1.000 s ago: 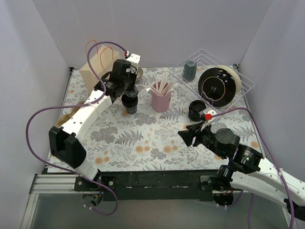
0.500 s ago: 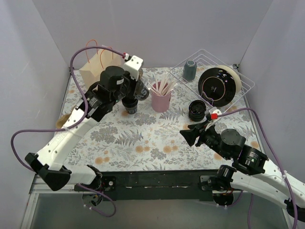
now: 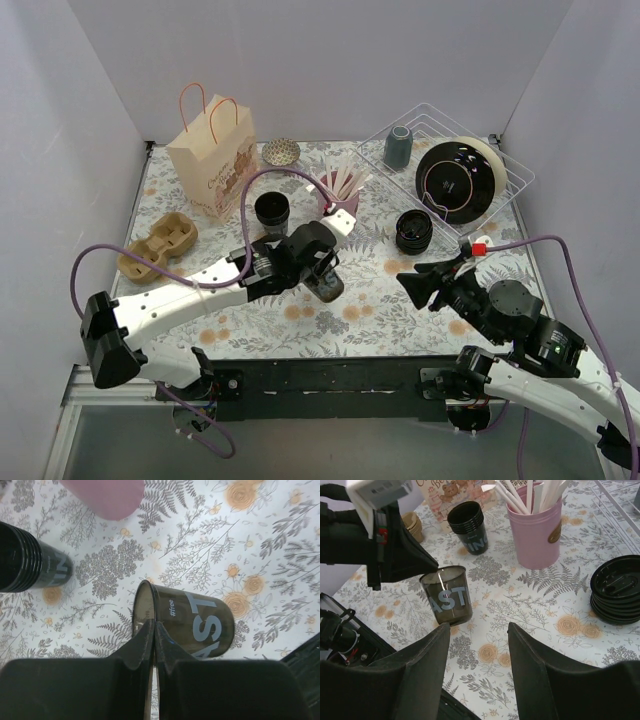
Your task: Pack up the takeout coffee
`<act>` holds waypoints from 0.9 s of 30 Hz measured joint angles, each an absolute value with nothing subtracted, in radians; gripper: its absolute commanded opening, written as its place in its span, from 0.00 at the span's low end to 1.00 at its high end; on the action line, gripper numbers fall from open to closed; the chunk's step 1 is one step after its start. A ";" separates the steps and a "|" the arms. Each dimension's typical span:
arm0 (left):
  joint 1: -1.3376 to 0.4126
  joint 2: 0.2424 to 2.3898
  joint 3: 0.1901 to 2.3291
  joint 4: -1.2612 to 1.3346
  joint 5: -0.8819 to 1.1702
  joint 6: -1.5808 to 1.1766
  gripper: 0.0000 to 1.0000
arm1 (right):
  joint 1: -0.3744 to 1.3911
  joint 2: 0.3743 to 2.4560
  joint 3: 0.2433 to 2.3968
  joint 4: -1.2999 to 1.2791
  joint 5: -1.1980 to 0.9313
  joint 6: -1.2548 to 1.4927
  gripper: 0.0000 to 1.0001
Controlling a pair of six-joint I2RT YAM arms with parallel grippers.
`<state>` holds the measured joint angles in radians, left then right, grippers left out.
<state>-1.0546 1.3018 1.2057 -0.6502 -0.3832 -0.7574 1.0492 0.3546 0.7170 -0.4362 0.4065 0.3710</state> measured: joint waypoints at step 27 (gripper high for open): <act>-0.748 1.318 1.124 -0.653 -0.401 -1.032 0.62 | 1.049 0.453 0.525 -0.299 0.335 0.397 0.75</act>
